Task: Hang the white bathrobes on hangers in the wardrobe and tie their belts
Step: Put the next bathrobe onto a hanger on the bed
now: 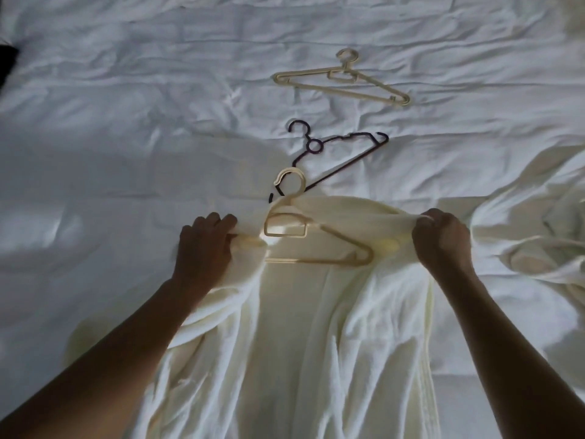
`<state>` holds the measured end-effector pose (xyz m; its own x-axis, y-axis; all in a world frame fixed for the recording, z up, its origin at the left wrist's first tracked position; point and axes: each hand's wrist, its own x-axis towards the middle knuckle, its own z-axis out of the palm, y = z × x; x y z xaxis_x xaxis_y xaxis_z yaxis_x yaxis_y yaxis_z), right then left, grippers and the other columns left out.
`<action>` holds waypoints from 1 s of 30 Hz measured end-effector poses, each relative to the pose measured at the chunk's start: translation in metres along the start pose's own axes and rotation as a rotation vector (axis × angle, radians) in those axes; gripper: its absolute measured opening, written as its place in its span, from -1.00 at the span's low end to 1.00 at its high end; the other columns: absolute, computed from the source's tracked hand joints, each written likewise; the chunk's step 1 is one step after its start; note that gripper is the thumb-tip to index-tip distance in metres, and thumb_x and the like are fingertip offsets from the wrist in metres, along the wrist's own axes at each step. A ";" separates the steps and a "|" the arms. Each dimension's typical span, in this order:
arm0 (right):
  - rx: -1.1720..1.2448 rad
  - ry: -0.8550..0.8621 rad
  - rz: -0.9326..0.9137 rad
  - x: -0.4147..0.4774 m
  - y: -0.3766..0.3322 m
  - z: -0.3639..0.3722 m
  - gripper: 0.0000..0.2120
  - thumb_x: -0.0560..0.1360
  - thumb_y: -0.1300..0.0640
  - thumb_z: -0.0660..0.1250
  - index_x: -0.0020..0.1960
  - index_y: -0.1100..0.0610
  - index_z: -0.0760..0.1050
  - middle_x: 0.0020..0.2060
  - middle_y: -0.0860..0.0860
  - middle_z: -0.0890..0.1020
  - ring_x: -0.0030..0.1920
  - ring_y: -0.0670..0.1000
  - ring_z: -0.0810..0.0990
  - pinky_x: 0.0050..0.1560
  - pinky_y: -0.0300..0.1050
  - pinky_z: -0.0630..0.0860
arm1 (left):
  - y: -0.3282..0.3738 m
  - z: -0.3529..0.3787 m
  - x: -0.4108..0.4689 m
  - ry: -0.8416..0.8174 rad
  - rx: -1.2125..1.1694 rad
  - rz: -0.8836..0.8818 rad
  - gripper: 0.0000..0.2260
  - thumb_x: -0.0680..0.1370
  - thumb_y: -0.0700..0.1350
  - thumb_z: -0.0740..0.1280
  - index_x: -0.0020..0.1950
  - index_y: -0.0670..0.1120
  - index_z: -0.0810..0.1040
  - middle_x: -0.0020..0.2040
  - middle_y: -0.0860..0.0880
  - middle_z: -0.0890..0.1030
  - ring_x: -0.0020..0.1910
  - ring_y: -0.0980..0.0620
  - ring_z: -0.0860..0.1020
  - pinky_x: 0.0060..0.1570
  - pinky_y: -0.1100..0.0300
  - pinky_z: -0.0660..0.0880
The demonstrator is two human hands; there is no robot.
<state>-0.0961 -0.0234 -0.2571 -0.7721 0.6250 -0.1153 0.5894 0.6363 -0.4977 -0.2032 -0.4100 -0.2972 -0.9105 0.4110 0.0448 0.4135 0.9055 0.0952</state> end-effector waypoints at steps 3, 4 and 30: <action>0.228 -0.143 -0.296 -0.051 -0.021 -0.003 -0.59 0.54 -0.07 0.06 -0.14 0.19 0.54 -0.29 0.10 0.59 -0.27 0.19 0.57 -0.23 -0.03 0.46 | 0.007 0.000 -0.005 -0.009 -0.054 -0.063 -0.84 0.51 -0.21 0.40 0.09 -0.09 0.58 -0.15 -0.13 0.58 -0.20 -0.26 0.56 -0.19 -0.06 0.46; 0.261 -0.269 -0.352 -0.071 -0.026 0.004 -0.67 0.54 -0.09 0.12 -0.10 0.12 0.53 -0.25 0.03 0.59 -0.25 0.12 0.58 -0.21 -0.06 0.46 | 0.008 0.002 -0.009 -0.012 -0.090 -0.078 -0.85 0.52 -0.20 0.38 0.09 -0.10 0.57 -0.15 -0.13 0.58 -0.19 -0.27 0.56 -0.18 -0.06 0.45; -0.020 0.113 -0.529 -0.086 -0.125 -0.097 -0.49 0.51 0.02 0.45 0.39 0.10 0.39 0.29 0.09 0.49 0.28 0.15 0.45 0.27 0.09 0.42 | 0.060 -0.169 0.005 0.183 -0.615 -0.061 -0.82 0.53 -0.20 0.46 0.10 -0.02 0.63 0.04 0.03 0.66 0.02 -0.08 0.64 0.15 -0.07 0.51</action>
<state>-0.0805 -0.1133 -0.1017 -0.9348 0.2611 0.2408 0.1323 0.8852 -0.4460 -0.1827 -0.3709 -0.1227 -0.9400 0.2869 0.1847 0.3355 0.6787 0.6533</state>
